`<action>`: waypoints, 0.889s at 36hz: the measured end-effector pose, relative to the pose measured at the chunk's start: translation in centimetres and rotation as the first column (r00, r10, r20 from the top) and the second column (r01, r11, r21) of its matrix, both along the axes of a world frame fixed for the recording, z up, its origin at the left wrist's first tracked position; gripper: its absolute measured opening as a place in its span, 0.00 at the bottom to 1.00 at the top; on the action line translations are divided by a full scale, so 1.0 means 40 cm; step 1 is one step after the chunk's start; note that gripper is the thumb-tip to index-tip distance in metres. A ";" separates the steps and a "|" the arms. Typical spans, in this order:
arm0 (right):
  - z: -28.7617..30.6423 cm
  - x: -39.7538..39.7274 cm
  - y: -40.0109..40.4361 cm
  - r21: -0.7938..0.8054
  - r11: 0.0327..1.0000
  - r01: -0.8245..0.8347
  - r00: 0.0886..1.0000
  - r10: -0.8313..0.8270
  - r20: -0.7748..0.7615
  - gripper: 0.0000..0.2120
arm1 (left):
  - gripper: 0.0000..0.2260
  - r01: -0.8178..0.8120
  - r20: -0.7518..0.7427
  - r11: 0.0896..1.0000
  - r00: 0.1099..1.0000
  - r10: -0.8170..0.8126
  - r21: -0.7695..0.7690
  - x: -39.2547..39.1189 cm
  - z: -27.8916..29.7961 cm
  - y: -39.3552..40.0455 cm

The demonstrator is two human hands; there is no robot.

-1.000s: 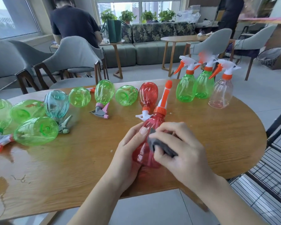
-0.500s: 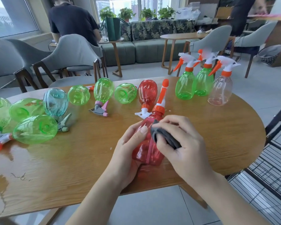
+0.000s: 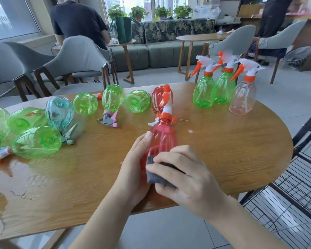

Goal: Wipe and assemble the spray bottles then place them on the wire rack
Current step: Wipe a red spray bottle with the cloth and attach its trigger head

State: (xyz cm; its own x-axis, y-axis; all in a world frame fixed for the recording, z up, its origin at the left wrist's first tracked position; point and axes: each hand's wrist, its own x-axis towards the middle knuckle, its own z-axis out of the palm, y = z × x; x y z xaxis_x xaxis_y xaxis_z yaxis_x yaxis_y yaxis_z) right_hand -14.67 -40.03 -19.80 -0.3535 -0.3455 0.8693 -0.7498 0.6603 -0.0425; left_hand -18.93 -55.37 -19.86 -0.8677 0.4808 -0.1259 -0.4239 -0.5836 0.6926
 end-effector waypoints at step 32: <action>0.027 0.007 0.008 -0.342 0.939 0.037 0.980 0.033 0.196 0.09 | 0.36 -0.069 -0.122 0.997 0.990 0.065 -0.027 0.015 0.012 0.003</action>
State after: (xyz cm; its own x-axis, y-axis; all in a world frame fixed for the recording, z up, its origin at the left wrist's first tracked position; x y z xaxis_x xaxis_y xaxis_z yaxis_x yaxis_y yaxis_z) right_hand -14.38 -39.69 -18.70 -0.5292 -0.0385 0.8476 -0.7019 0.5811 -0.4119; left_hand -18.33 -55.27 -19.40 -0.9077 0.4183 -0.0317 -0.2961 -0.5855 0.7547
